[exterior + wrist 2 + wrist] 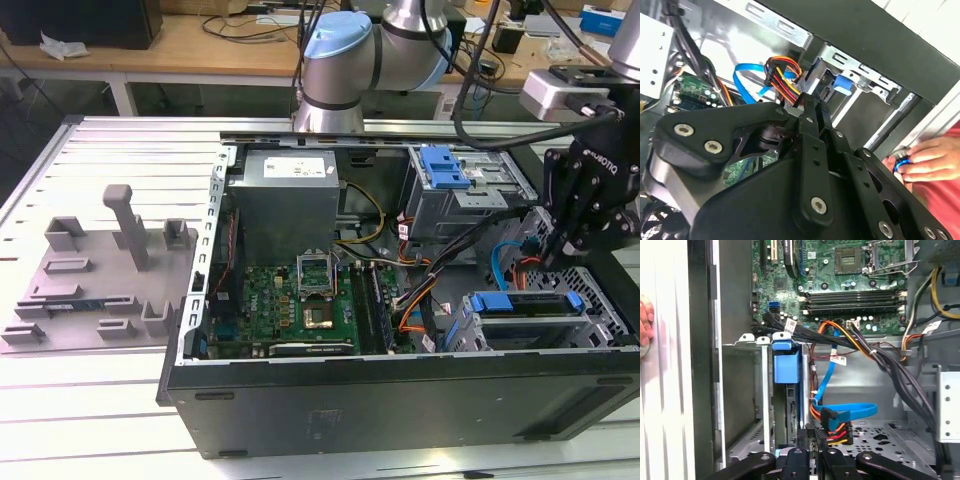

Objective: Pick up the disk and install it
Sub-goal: 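Insert the first disk wire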

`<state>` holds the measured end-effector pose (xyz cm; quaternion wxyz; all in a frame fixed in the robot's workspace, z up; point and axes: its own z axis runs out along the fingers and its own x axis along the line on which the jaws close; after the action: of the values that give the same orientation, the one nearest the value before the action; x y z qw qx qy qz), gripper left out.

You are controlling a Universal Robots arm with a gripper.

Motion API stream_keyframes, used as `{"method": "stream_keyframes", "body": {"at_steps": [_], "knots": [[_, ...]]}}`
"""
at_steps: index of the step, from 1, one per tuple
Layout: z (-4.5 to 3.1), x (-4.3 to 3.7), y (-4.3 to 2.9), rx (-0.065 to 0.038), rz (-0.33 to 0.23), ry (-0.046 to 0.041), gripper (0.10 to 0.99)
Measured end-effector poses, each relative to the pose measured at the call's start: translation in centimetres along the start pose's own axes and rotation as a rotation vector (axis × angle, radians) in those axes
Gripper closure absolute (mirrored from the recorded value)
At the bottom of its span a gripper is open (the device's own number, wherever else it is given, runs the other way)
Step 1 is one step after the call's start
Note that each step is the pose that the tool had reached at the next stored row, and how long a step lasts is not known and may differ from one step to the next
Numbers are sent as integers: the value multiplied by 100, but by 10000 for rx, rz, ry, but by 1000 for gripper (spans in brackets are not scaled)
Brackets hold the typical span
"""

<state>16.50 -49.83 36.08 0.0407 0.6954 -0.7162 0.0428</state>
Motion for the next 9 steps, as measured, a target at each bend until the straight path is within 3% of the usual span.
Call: {"method": "stream_keyframes", "body": {"at_steps": [1, 3, 9], "knots": [[-6, 2, 0, 6, -43, -150, 918], [-9, 20, 1, 13, -94, -371, 918], [-6, 35, 0, 12, -72, -372, 918]]}}
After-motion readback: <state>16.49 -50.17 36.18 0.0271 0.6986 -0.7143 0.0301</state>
